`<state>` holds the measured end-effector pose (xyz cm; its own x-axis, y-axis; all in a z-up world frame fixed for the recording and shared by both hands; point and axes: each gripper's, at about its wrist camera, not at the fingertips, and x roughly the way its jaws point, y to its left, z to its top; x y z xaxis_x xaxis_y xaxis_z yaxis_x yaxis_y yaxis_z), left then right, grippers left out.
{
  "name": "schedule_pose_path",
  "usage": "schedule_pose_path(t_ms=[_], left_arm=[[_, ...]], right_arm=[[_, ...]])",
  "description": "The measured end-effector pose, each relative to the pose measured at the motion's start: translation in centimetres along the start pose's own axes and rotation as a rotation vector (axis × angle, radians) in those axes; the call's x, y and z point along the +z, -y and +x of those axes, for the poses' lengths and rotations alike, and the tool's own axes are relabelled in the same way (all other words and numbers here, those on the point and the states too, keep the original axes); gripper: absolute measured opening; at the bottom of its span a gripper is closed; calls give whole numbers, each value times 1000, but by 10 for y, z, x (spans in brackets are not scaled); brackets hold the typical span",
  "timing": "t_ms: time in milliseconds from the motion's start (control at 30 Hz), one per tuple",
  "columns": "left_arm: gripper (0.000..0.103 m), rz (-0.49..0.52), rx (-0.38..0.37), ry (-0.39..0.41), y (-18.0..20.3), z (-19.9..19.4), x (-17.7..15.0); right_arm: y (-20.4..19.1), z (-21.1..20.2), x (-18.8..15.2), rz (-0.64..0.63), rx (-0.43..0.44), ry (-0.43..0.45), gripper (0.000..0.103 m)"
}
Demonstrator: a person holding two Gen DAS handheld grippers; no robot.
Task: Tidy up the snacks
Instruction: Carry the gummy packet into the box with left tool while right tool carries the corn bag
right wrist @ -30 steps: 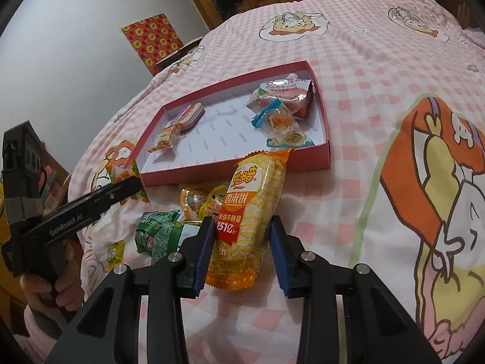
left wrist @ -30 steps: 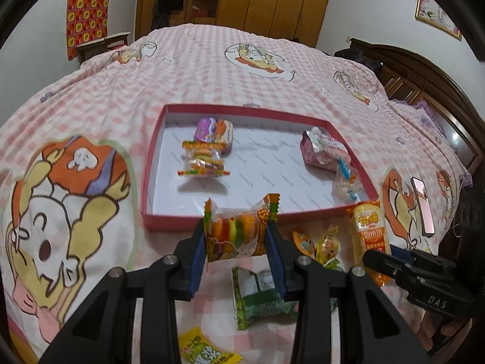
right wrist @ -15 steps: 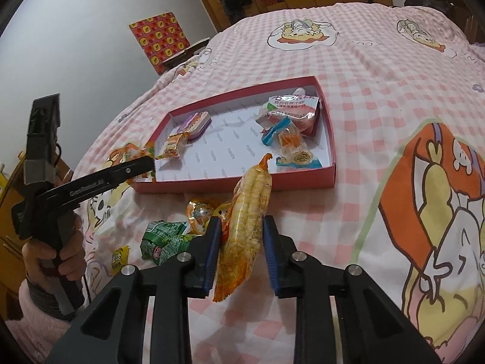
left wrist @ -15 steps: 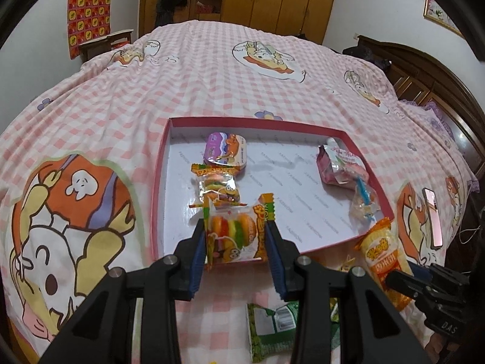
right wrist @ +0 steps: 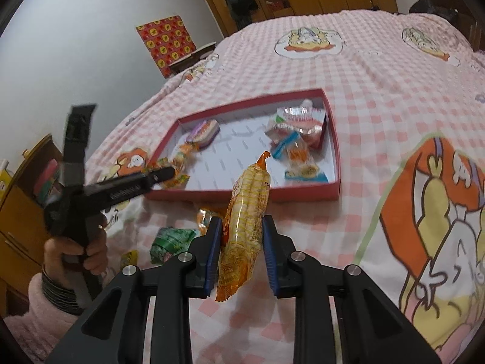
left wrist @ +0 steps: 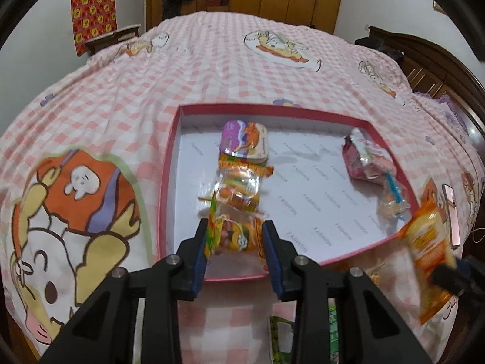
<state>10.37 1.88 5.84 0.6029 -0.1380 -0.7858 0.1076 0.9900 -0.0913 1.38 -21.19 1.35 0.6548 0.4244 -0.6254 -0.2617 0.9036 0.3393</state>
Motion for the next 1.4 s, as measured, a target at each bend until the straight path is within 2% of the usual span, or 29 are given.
schedule_pose_path(t_ms=[233, 600, 867, 1300, 1400], left_arm=[[33, 4, 2, -6, 0, 6, -3], [33, 2, 6, -10, 0, 7, -5], [33, -9, 1, -13, -2, 7, -6], [34, -12, -19, 0, -2, 5, -7], [37, -7, -33, 0, 0, 3, -7]], right_arm=[[-6, 3, 24, -33, -17, 43, 27], [-9, 47, 55, -64, -34, 70, 27], [6, 75, 53, -38, -52, 44, 24], [9, 75, 49, -59, -71, 76, 24], [8, 74, 49, -60, -66, 78, 25]])
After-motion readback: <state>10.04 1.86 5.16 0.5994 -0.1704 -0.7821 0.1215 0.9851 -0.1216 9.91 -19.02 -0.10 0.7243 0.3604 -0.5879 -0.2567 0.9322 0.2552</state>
